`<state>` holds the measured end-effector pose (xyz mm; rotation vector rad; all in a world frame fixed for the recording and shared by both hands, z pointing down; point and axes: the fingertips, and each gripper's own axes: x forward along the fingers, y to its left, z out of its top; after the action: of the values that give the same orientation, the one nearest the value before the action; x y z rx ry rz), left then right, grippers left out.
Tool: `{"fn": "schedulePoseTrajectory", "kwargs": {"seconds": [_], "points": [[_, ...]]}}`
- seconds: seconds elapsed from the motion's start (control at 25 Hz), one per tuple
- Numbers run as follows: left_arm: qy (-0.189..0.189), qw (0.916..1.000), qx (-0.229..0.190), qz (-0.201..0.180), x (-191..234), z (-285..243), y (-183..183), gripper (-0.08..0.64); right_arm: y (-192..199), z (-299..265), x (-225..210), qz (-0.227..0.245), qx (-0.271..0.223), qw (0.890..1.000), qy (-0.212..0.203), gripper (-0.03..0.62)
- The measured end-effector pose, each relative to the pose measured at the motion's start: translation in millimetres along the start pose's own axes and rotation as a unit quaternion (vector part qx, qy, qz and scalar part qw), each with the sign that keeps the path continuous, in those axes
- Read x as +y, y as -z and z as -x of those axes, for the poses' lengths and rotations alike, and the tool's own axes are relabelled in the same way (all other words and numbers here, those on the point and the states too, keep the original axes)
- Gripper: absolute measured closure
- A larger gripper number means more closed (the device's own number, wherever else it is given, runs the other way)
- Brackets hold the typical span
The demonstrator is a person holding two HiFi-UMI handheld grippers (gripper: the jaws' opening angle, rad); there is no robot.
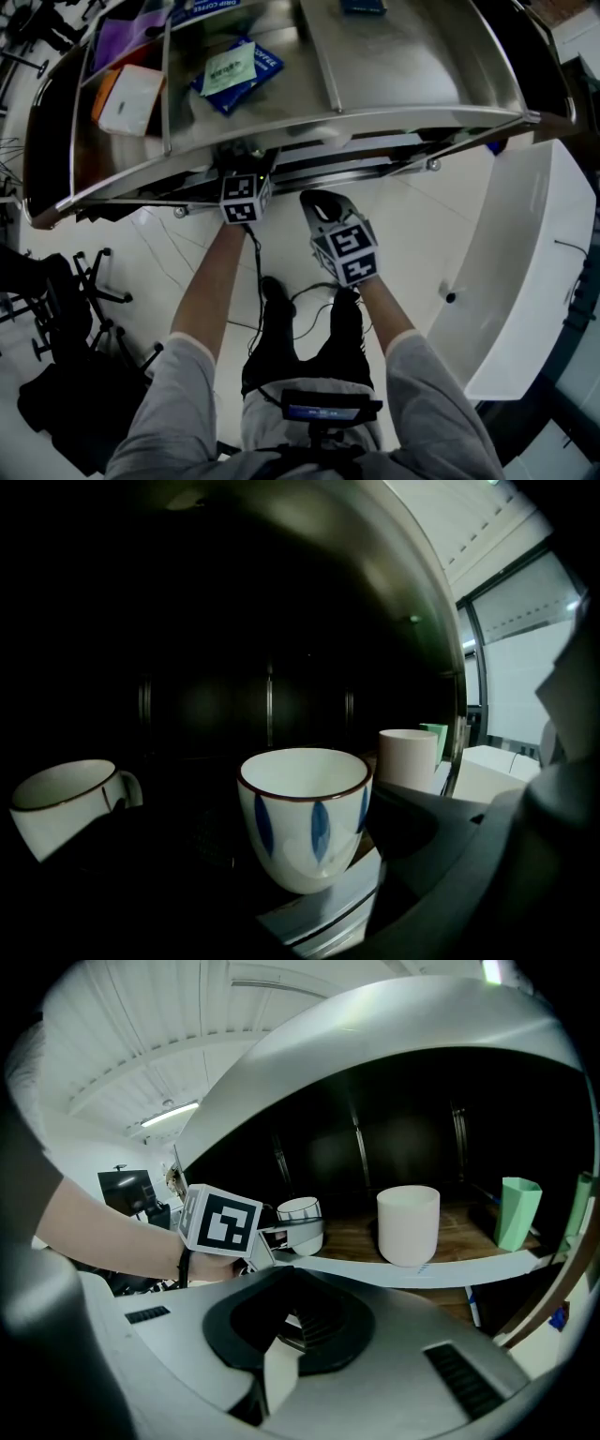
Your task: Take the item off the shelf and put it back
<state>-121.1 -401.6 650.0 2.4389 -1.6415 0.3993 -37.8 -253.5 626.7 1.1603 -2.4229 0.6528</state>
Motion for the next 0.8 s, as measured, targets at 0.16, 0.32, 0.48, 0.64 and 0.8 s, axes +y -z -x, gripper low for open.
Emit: {"fn": "schedulePoseTrajectory", "kwargs": {"seconds": [0.16, 0.32, 0.48, 0.64, 0.8], "points": [[0.005, 0.9999, -0.005, 0.01, -1.4, 2.5, -3.8, 0.135, -1.5, 0.2, 0.6, 0.0, 0.0, 1.0, -0.002, 0.583], [0.005, 0.9999, 0.001, 0.014, 0.5, 14.2, -4.6, 0.112, -5.5, 2.0, 2.0, 0.004, -0.003, 1.0, -0.001, 0.583], [0.002, 0.9998, 0.018, 0.009, 0.0, 40.9, 1.3, 0.112, -7.0, 11.7, 8.1, 0.005, 0.002, 1.0, -0.001, 0.583], [-0.006, 0.9991, 0.038, 0.017, -2.0, 83.9, 2.2, 0.112, -15.2, 30.6, 17.2, 0.011, 0.002, 1.0, 0.001, 0.583], [-0.015, 0.9983, 0.05, 0.028, -6.3, 133.5, -7.0, 0.112, -24.5, 55.0, 24.9, 0.014, 0.0, 1.0, 0.003, 0.583]]}}
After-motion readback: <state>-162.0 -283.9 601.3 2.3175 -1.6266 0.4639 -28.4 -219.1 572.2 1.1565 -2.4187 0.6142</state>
